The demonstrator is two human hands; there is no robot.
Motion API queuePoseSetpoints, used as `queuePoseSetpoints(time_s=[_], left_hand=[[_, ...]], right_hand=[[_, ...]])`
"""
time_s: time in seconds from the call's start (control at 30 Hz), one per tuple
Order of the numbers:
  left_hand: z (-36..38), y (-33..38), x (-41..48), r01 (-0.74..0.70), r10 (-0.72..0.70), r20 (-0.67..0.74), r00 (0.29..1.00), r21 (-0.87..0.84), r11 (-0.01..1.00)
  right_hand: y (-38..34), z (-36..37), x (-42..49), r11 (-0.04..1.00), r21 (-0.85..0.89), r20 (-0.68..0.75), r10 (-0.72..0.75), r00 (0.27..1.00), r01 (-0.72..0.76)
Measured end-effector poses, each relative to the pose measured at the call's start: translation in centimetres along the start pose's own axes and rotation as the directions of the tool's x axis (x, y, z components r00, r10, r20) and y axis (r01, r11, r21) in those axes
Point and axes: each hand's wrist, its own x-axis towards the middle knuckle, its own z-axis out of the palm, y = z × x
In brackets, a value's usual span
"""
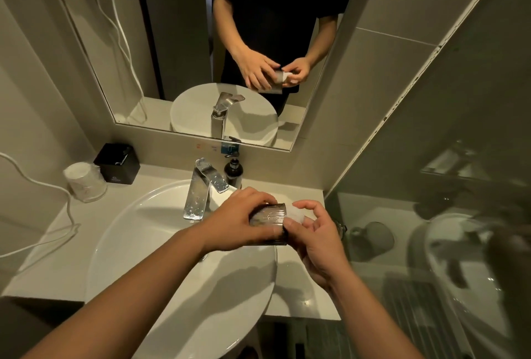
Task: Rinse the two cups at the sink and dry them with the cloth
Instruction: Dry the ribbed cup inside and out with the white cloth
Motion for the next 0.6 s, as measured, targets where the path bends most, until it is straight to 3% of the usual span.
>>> queuePoseSetpoints(time_s=[0.13, 0.23, 0.4, 0.6], left_hand=[[0.3, -0.5, -0.2, -0.077, 0.078, -0.002, 0.997, 0.107, 0.991], [0.1, -0.4, 0.1, -0.044, 0.042, -0.065, 0.997, -0.035, 0.998], [-0.6, -0.6, 0.3, 0.034, -0.036, -0.002, 0.999, -0.259, 0.965], [-1.2, -1.3, 1.2, 0.128, -0.107, 0.094, 0.990, -0.265, 0.956]], right_hand=[[0.3, 0.2, 0.4, 1.000, 0.031, -0.036, 0.003, 0.999, -0.002], [0.2, -0.2, 0.6, 1.000, 0.010, 0.012, 0.004, 1.000, -0.004], [-0.6, -0.9, 0.4, 1.000, -0.001, 0.113, 0.023, 0.993, -0.023], [-1.0, -1.2, 0.5, 0.999, -0.037, 0.159, 0.009, 0.987, -0.003]])
